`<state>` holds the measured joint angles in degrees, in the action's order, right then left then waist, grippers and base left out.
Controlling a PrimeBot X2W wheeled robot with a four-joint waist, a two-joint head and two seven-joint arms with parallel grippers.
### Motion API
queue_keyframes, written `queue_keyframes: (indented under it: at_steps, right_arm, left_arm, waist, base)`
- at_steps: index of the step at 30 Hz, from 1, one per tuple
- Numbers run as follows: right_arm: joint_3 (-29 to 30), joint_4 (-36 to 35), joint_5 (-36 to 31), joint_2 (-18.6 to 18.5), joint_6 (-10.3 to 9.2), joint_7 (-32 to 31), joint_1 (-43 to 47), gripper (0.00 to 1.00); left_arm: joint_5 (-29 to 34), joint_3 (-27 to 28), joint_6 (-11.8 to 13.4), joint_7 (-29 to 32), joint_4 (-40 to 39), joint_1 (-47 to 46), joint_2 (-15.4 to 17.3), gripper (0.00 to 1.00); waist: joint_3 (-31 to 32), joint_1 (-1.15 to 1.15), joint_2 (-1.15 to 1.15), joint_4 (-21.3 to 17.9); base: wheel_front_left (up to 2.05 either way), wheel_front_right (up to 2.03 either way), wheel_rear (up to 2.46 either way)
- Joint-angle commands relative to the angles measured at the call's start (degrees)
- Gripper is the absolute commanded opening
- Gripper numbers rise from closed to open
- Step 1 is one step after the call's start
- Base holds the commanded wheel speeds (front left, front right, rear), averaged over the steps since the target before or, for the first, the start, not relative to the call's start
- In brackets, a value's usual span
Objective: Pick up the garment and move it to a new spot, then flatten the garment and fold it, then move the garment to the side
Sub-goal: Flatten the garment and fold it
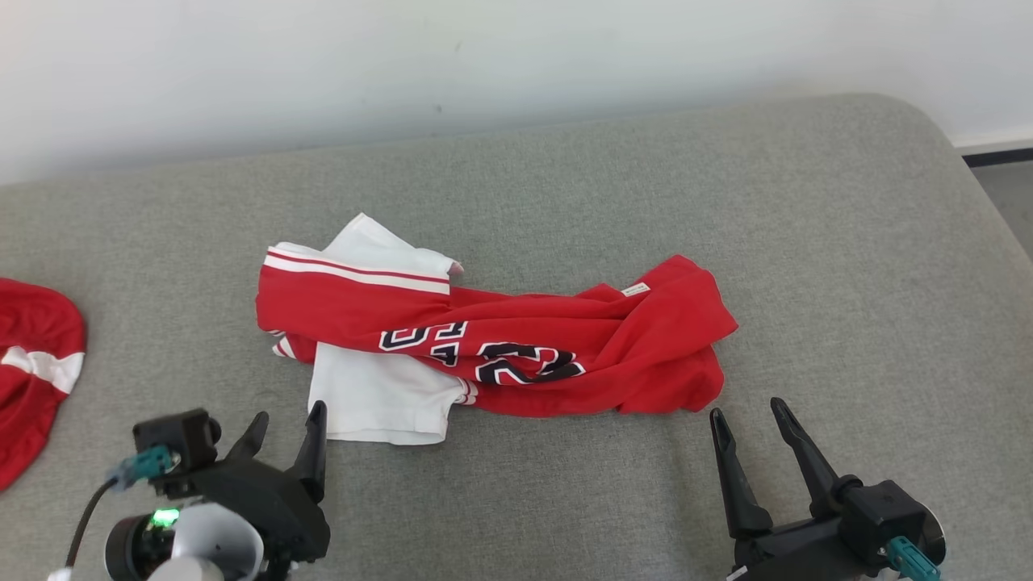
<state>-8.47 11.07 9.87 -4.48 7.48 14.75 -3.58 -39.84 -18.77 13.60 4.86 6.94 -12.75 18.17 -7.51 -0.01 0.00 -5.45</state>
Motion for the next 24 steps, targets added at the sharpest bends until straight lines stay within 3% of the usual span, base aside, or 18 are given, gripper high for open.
queue_keyframes:
  at_steps: [1, 14, 15, 16, 17, 18, 24]
  right_arm:
    - [-0.04, -0.19, 0.17, 0.04, 0.03, 0.33, -0.05, 1.0]
    - [0.39, -0.48, 0.04, 0.3, 0.03, 0.48, -1.55, 1.0]
    - [0.42, -0.45, 0.02, 0.36, 0.03, 0.47, -1.57, 1.0]
    - [0.47, -0.38, -0.03, 0.41, 0.03, 0.46, -1.6, 1.0]
    - [0.53, -0.31, -0.02, 0.47, 0.03, 0.47, -1.62, 1.0]
    - [0.61, -0.24, 0.05, 0.54, 0.03, 0.48, -1.69, 1.0]
    - [0.73, -0.17, -0.03, 0.75, 0.03, 0.49, -1.14, 1.0]
  left_arm:
    - [0.16, -0.51, -0.32, 1.32, 1.82, -1.76, 0.57, 1.0]
    - [1.74, -4.77, -4.25, 6.32, 21.2, -13.45, -0.3, 1.0]
    - [1.83, -5.12, -4.22, 6.94, 22.27, -13.65, -0.43, 0.96]
    - [2.0, -5.56, -4.42, 7.41, 23.22, -13.83, -0.44, 0.75]
    - [2.12, -5.86, -4.47, 7.76, 23.95, -13.96, -0.5, 0.2]
    - [2.07, -5.95, -4.68, 7.49, 24.44, -14.08, -0.63, 0.0]
    - [1.16, -4.34, -4.77, 2.6, 23.46, -12.96, -1.14, 0.0]
  waist:
    - [-0.53, 0.01, 0.0, -0.34]
    - [-4.54, 0.01, 0.0, -3.07]
    - [-4.54, 0.01, 0.0, -3.08]
    - [-4.49, 0.01, 0.0, -3.08]
    - [-4.41, 0.01, 0.0, -3.04]
    - [-4.22, 0.01, 0.0, -2.91]
    - [-2.98, 0.01, 0.0, -1.84]
  base:
    - [0.0, 0.0, 0.0]
    - [0.0, 0.0, 0.0]
    - [0.0, 0.0, 0.0]
    - [0.0, 0.0, 0.0]
    - [0.0, 0.0, 0.0]
    - [0.0, 0.0, 0.0]
    - [0.0, 0.0, 0.0]
